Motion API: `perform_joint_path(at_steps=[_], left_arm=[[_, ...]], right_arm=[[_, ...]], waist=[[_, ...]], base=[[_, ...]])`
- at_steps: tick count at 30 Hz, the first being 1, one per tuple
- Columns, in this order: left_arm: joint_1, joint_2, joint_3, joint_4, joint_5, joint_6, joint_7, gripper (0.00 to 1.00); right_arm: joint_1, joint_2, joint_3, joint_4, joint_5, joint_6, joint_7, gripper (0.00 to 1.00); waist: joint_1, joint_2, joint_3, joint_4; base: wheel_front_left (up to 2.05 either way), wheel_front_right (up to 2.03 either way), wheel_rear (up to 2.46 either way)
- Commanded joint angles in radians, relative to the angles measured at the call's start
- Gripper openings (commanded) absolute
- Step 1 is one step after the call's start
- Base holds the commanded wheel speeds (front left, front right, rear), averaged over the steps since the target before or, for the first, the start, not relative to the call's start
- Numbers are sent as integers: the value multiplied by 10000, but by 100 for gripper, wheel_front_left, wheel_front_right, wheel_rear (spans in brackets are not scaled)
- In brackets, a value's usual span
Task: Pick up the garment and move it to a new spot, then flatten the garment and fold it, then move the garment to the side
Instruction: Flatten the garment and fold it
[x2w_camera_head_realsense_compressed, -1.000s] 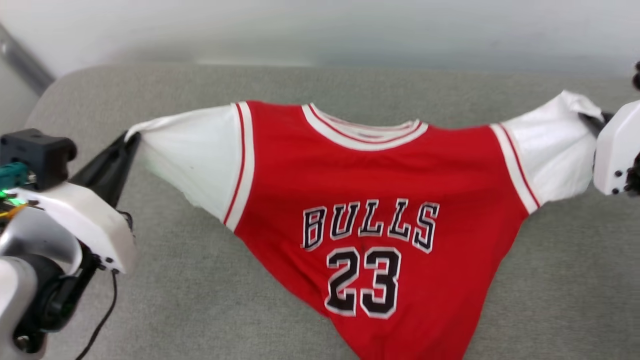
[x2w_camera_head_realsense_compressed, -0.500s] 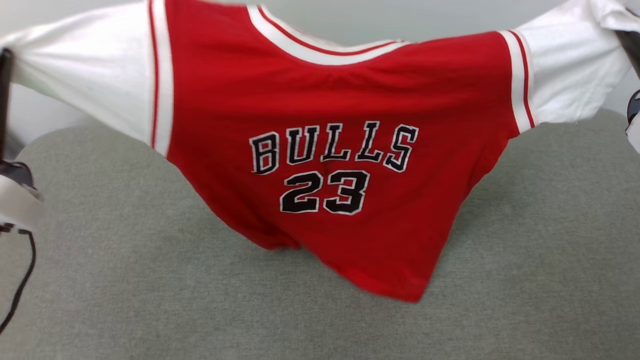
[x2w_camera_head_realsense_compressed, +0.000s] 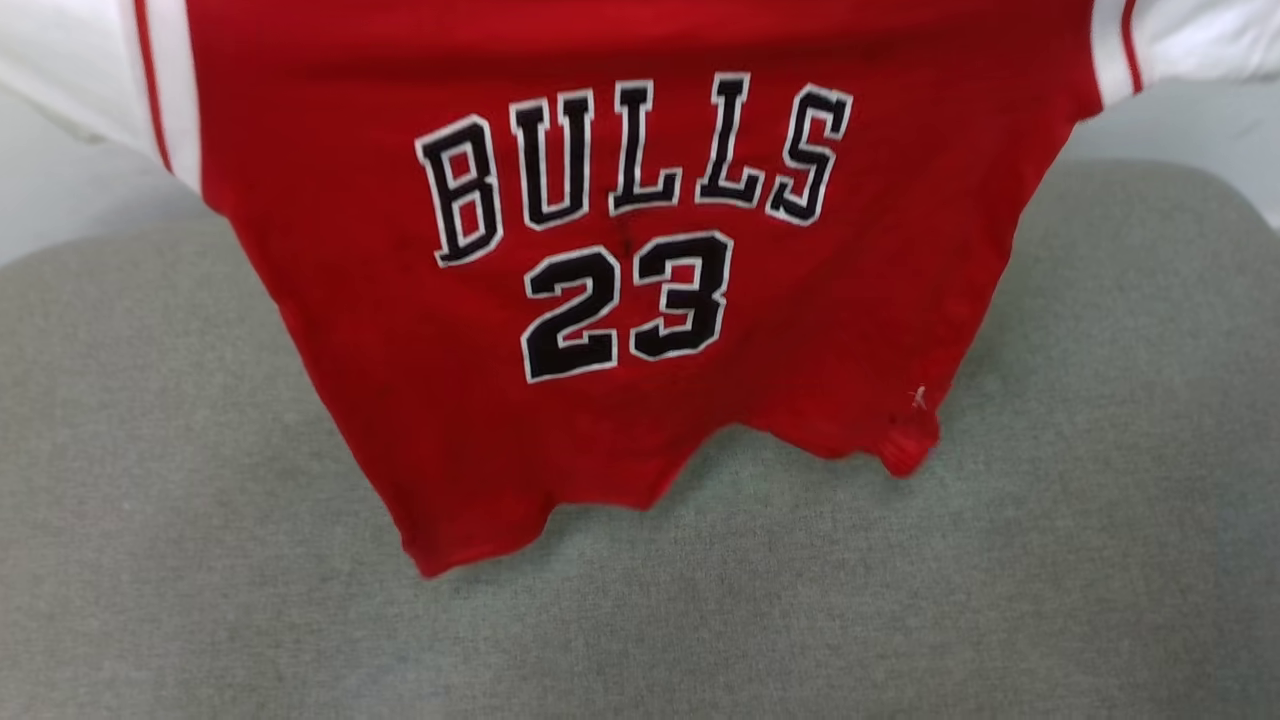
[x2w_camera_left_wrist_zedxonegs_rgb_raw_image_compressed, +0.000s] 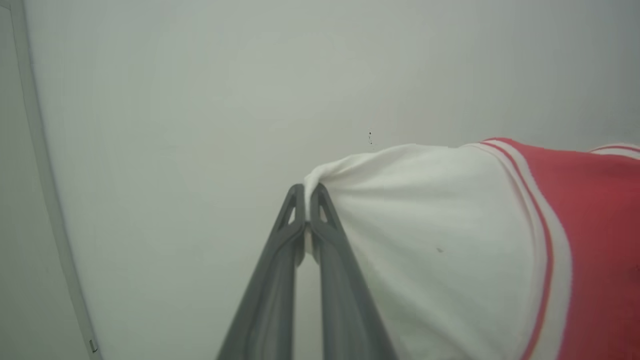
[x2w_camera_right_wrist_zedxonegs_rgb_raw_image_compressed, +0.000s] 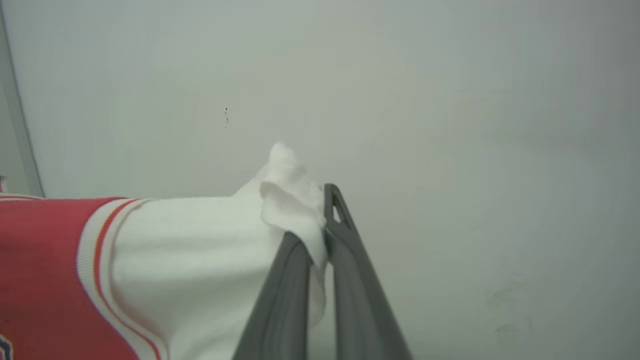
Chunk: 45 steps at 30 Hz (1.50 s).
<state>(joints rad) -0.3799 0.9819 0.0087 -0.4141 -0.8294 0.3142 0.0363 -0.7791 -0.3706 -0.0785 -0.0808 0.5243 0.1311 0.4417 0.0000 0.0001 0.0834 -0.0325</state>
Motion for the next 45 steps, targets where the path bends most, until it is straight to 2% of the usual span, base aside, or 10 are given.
perform_joint_path(at_steps=[1, 7, 10, 14, 21, 28, 32, 37, 45], left_arm=[[-550, -57, 3, 233, -206, -209, -53, 0], [-2896, -107, -676, 1662, -487, -1143, 154, 0], [-4539, -321, -1223, 2716, -341, -1609, 274, 0], [-6961, -840, -1921, 4282, 107, -2154, 196, 0], [-10581, -2066, -2740, 7260, 876, -2897, -559, 0], [-12335, -2983, -3074, 9190, 1136, -3417, -1410, 0], [-12526, -3570, -3420, 10171, 1246, -3748, -1944, 0], [-11731, -4171, -3907, 11055, 1289, -4088, -2451, 0], [-8819, -4831, -4790, 11569, 1181, -4372, -2893, 0]], right_arm=[[-503, 245, -157, 129, -117, -7, 34, 0], [-2309, 831, -484, 941, -665, -7, -125, 0], [-3369, 969, -417, 1666, -912, -7, -209, 0], [-4900, 1049, -586, 2773, -1307, -8, -674, 0], [-7250, 1160, -793, 4633, -2213, -8, -1504, 0], [-8397, 1338, -999, 5937, -2898, -10, -2232, 0], [-8358, 1594, -980, 6667, -3063, -8, -2625, 0], [-7463, 1751, -645, 7398, -2837, -7, -2988, 0], [-4825, 1517, 370, 7814, -1591, -7, -3112, 0]], waist=[[0, -1, 603, -78], [0, -1, 2116, -84], [0, -1, 2911, -45], [0, -1, 3862, 70], [0, -1, 5001, 338], [0, -1, 5693, 636], [0, -1, 5970, 831], [0, -1, 5920, 974], [0, -1, 4783, 1037]], base=[[0, 0, 0], [0, 0, 0], [0, 0, 0], [0, 0, 0], [0, 0, 0], [0, 0, 0], [0, 0, 0], [0, 0, 0], [0, 0, 0]])
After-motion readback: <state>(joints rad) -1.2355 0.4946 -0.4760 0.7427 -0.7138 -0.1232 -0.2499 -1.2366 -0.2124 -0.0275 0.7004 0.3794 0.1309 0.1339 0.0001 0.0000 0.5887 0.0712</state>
